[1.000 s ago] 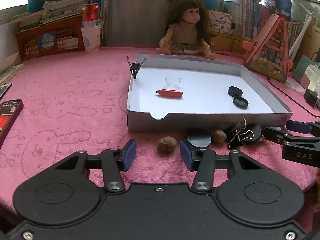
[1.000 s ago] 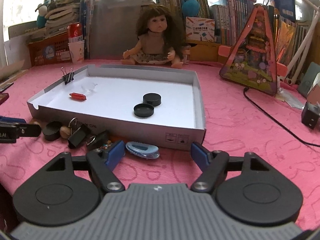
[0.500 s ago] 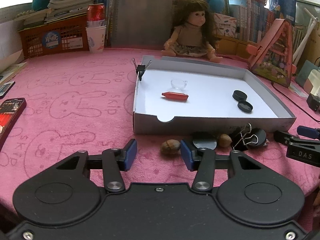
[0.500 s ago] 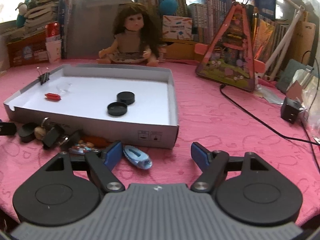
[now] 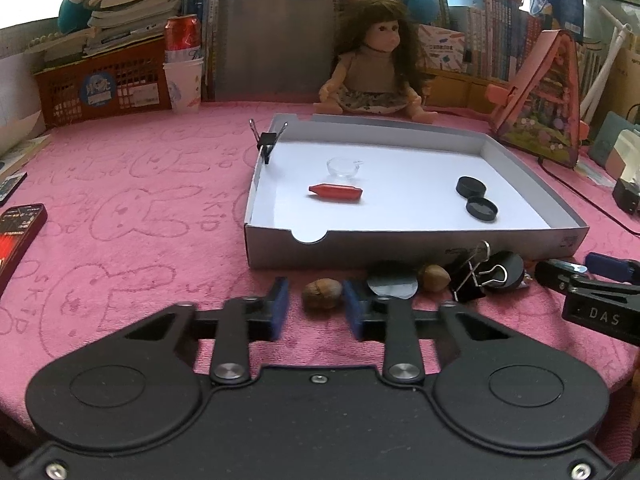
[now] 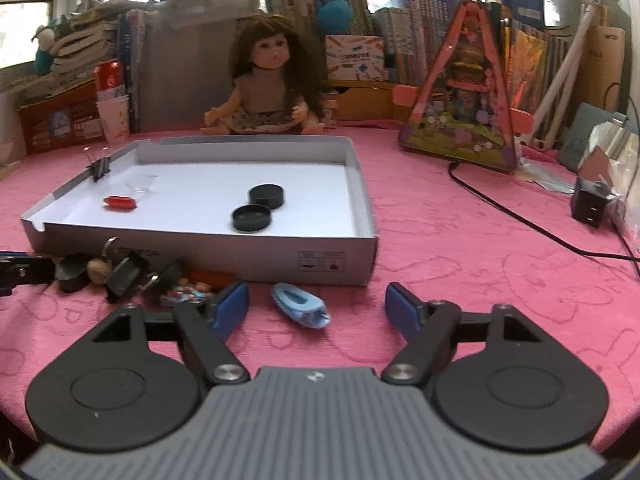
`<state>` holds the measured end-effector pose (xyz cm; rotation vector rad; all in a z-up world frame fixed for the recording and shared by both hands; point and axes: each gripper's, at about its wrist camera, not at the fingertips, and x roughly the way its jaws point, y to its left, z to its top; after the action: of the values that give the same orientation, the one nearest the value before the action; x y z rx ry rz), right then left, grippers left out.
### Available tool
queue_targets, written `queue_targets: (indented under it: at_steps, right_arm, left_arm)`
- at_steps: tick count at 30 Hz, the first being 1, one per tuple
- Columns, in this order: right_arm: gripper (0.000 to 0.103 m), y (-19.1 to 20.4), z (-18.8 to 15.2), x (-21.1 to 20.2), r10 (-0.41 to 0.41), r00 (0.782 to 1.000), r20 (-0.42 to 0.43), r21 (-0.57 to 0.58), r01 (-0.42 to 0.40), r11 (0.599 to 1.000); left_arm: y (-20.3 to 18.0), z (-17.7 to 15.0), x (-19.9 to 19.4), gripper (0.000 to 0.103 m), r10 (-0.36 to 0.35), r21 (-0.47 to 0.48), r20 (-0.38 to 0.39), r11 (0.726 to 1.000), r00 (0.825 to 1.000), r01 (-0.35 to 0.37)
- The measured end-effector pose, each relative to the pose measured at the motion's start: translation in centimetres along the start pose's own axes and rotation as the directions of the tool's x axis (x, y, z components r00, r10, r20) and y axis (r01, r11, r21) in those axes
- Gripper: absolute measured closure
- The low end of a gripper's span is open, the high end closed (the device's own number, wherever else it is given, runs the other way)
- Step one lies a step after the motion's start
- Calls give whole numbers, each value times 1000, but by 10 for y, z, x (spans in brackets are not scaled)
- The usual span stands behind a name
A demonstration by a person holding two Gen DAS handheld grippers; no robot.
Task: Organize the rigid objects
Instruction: 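Close the left tool on the walnut while the right tool grips the light blue clip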
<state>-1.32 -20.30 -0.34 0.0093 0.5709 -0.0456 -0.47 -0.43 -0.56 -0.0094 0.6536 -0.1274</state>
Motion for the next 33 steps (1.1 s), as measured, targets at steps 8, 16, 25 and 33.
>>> queue_targets:
  at_steps: [8,16,25,33]
  right_arm:
    - [28,-19,1,-10,-1,1000,-23,-55,0,999]
    - [28,-34,2,-15,-72,997,-25,-40,71,997]
    - [28,-44,3,-19,-111,994,-24,-5,111,994]
    - [28,-22,2,-15,-31,1000,6,-3,31,1000]
  left_arm:
    - [4,2,-2,79,-11,-11,-1,1000,1000,11]
    - [5,2,-3,78,-7,-11,2,1000,1000,7]
    - [4,2,-7,78,-2,-19,4,1000,1000,2]
    - [0,1,-6,66,7,-21,12,1000,1000,-7]
